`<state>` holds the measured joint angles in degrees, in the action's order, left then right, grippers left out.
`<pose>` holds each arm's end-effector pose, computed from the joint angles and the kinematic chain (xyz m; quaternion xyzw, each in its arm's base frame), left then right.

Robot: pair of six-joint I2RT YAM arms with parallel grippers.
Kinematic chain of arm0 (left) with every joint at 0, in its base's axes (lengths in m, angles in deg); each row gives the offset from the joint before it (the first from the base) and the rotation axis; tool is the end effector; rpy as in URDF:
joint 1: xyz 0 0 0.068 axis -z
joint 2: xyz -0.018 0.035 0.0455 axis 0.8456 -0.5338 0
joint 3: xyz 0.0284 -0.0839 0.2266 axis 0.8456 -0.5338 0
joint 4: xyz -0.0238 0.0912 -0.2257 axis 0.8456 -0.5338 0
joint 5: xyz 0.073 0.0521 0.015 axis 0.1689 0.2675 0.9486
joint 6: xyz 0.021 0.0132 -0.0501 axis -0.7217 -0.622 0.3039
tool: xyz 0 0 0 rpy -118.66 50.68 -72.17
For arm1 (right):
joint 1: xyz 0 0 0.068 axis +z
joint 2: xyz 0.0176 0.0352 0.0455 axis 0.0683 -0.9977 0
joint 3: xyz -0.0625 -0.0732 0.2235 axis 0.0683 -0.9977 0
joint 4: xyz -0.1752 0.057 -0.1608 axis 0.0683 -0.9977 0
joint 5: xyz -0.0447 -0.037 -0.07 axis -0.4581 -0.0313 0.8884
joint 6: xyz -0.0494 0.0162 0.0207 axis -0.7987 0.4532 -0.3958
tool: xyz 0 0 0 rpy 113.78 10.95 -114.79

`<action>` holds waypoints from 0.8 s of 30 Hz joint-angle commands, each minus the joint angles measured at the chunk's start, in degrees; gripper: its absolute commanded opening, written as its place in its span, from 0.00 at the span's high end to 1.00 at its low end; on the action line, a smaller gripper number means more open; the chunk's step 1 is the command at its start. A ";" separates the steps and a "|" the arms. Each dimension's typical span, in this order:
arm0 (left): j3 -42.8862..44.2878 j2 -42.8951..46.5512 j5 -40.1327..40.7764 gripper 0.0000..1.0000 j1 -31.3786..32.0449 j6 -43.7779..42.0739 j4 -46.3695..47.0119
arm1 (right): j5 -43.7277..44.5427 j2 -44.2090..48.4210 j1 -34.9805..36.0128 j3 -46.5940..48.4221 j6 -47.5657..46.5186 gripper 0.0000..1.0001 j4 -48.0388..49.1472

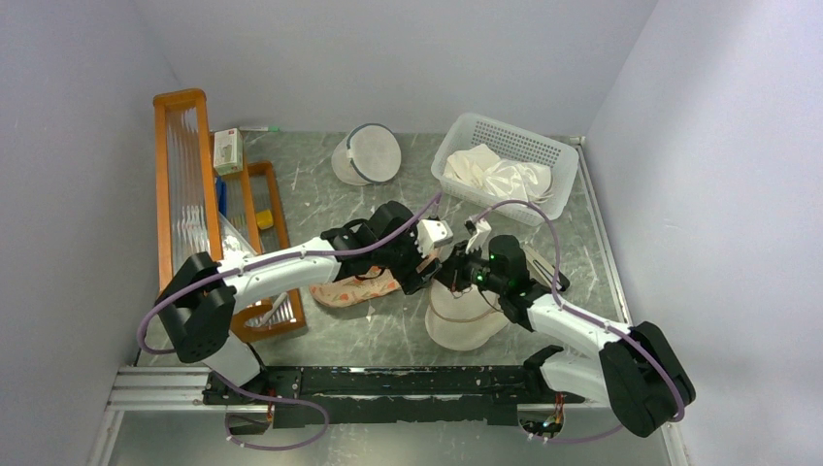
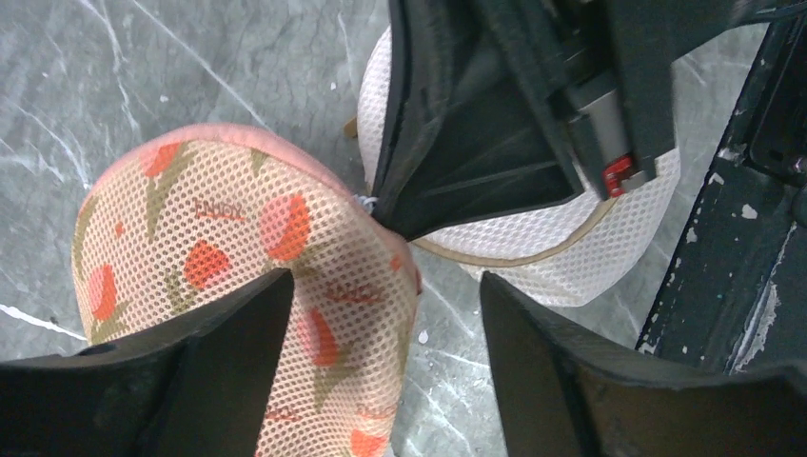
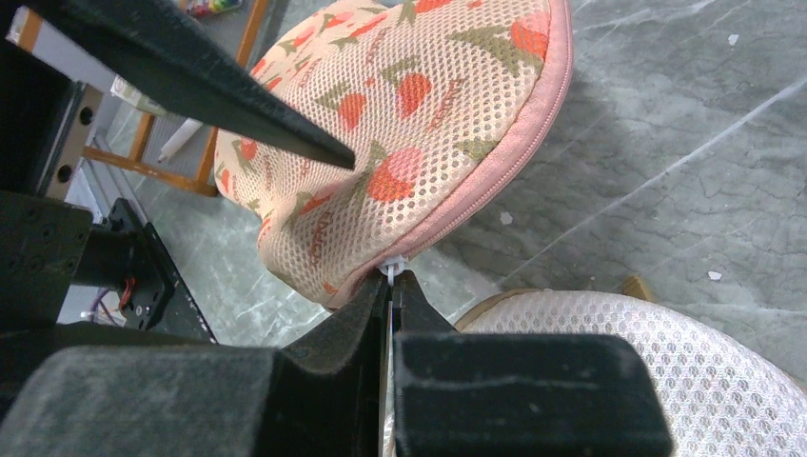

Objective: Unzip the laundry bag and remove the bra

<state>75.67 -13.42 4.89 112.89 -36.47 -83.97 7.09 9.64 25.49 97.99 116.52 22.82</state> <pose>0.1844 -0.2780 0.2267 0.4952 0.7557 -0.2551 0.3444 0.1863 0.1227 0.1670 -0.1139 0.8128 0.4139 0.3938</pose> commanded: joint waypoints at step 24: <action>0.86 -2.51 13.44 0.93 6.35 -2.36 0.16 | 8.71 -4.09 -6.02 3.76 -1.04 1.00 -3.02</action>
<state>75.67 -14.47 18.11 117.94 -37.45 -83.55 12.66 8.59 24.25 99.13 116.94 19.62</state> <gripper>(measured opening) 0.080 0.009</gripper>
